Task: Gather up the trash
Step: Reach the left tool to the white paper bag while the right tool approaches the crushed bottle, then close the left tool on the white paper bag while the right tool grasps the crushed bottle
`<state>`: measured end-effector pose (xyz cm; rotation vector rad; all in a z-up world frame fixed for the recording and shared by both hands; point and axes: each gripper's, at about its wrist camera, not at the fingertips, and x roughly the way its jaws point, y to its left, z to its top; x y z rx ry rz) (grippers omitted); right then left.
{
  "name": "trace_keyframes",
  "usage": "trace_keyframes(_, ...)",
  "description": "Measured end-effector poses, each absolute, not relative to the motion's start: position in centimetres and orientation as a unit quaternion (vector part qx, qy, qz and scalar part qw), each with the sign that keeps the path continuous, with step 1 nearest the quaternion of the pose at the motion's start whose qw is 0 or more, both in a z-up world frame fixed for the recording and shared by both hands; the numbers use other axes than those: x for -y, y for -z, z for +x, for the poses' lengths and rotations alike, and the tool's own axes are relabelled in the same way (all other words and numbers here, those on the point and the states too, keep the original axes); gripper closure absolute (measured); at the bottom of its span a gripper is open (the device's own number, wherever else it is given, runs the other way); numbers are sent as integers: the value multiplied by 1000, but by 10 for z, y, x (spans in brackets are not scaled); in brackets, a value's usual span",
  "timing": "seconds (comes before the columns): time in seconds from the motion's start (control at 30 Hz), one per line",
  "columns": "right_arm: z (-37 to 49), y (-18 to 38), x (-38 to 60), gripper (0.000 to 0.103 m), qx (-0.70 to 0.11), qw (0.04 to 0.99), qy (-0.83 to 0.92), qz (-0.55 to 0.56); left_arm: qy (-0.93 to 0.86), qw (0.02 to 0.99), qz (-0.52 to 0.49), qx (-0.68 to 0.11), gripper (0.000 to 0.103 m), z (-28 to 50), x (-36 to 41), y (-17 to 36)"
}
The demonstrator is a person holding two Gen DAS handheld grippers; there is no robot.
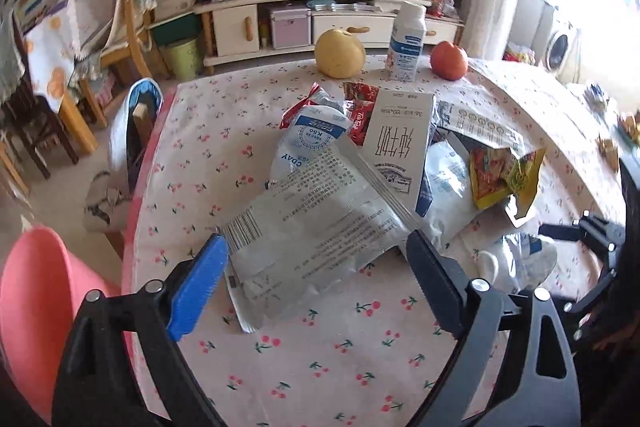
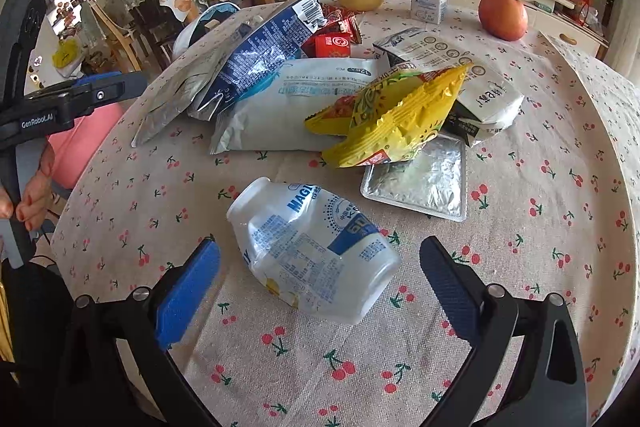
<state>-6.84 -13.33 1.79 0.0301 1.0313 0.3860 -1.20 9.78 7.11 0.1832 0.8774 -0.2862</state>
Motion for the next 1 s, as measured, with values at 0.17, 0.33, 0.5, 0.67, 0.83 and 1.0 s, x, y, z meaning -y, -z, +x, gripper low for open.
trace_keyframes(0.17, -67, -18, 134, 4, -492, 849, -189, 27, 171, 870, 217, -408, 8, -6, -88, -61)
trace_keyframes(0.33, -66, -16, 131, 4, -497, 846, -193, 26, 183, 848, 258, -426, 8, 14, -95, -43)
trace_keyframes(0.5, -64, -13, 127, 4, -500, 844, -195, 21, 210, 843, 246, -429, 8, 29, -101, -38)
trace_keyframes(0.67, -62, -10, 119, 4, -497, 846, -191, -1, 227, 834, 220, -452, 8, 45, -95, -18)
trace_keyframes(0.83, -62, -8, 108, 4, -491, 850, -187, -41, 225, 836, 232, -444, 6, 45, -83, -11)
trace_keyframes(1.0, -63, -7, 104, 4, -489, 850, -185, -60, 206, 847, 220, -438, 23, 41, -81, -16)
